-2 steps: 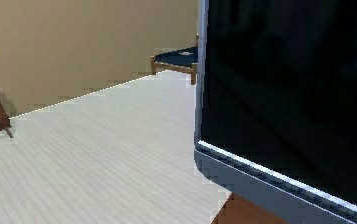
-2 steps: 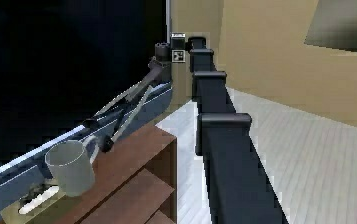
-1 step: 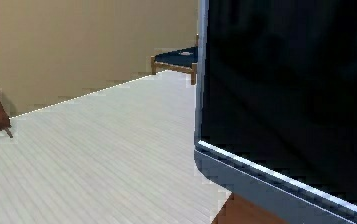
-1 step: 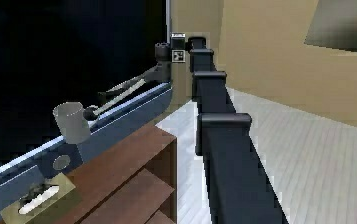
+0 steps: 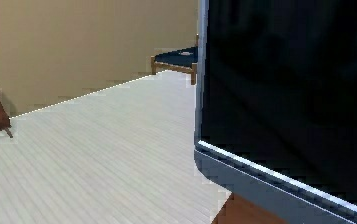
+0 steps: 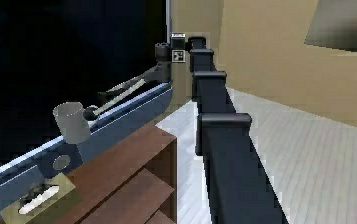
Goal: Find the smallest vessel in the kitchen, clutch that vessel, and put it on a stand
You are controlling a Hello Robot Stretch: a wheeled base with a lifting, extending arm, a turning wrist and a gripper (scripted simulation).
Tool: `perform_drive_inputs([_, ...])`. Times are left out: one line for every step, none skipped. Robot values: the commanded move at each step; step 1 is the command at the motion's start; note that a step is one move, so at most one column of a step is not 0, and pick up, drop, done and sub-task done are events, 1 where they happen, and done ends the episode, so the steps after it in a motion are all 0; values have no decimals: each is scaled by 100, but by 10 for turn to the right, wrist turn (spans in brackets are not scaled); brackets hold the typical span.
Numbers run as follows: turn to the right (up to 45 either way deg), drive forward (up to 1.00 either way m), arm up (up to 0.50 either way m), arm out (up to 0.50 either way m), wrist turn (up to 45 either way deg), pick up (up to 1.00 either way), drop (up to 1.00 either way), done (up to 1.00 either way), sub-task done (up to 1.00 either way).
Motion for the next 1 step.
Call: perform_drive_inputs([0,0,0,0,0,0,100,0,0])
